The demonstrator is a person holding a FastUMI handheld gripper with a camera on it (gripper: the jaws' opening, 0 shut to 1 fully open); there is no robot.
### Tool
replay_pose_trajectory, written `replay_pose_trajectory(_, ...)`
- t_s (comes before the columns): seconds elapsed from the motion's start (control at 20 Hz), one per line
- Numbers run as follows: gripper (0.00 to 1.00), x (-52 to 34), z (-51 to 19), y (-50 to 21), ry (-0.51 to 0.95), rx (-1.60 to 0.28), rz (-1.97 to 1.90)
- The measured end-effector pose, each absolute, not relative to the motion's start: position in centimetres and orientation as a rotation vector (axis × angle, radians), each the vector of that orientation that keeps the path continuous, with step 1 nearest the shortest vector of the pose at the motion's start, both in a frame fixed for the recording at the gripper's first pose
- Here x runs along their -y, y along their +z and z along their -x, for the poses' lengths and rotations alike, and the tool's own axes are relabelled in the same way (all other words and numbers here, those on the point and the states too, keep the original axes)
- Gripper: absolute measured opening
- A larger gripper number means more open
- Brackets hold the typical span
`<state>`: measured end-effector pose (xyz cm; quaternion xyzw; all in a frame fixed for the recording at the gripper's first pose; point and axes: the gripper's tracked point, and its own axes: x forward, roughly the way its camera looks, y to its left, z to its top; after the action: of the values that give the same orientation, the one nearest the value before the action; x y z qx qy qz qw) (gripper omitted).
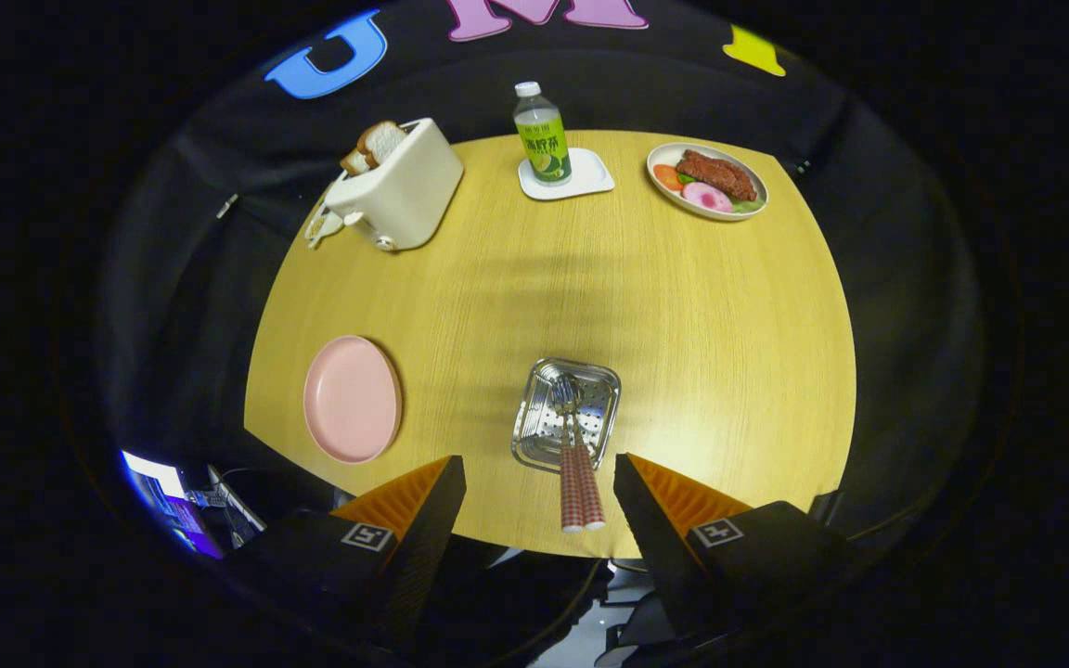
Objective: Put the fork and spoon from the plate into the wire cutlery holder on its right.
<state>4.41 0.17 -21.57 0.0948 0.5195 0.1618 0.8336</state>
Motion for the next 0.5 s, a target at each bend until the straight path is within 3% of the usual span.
replay_pose_trajectory(0.5,1.0,-0.8,-7.0,-12.1,0.286,-0.433,-0.165)
